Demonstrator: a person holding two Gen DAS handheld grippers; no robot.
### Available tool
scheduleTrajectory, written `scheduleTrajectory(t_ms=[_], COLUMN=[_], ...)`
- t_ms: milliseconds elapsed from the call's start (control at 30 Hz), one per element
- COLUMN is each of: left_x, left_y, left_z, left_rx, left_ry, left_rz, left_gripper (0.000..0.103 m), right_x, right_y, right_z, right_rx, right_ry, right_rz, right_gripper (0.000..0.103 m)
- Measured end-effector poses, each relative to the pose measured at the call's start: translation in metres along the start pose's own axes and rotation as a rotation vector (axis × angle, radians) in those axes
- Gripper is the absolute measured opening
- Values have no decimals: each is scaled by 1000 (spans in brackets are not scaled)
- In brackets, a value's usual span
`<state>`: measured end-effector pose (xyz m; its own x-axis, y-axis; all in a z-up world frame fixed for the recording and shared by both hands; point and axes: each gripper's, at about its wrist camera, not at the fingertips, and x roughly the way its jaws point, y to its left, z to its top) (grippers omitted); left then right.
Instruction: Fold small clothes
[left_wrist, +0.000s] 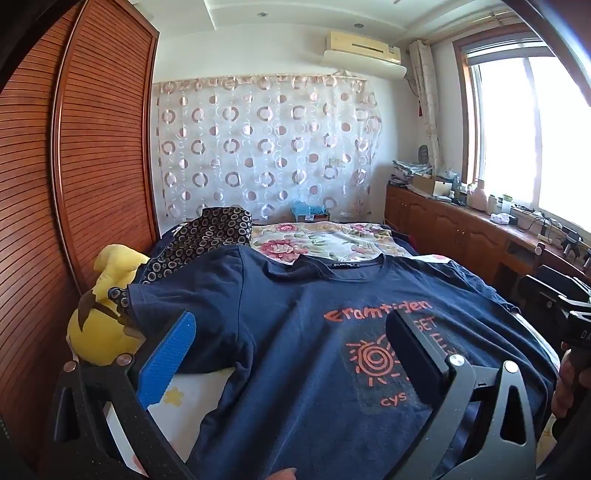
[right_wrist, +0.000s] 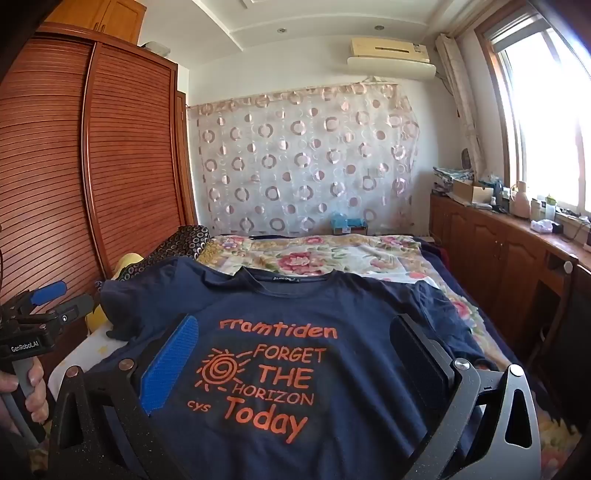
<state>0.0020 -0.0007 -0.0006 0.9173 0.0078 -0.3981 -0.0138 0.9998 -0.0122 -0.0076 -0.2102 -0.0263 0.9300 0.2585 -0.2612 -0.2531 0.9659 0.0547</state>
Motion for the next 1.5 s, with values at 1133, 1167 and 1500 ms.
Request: scheduleTrajectory(t_ms=[1133, 1167, 1500], left_x=[-6, -6, -11], left_y=[2, 2, 6], left_z=[1, 0, 7], left_rx=[-1, 0, 1], left_ry=[-29, -30, -39], left_rz=[13, 12, 19], left_gripper=[103, 103, 103], right_x=[1, 1, 1], right_y=[2, 1, 1], right_z=[0, 0, 0], right_rx=[6, 6, 7], right_ry=[12, 12, 14], right_rz=[-2, -1, -2], right_gripper=[103, 103, 103])
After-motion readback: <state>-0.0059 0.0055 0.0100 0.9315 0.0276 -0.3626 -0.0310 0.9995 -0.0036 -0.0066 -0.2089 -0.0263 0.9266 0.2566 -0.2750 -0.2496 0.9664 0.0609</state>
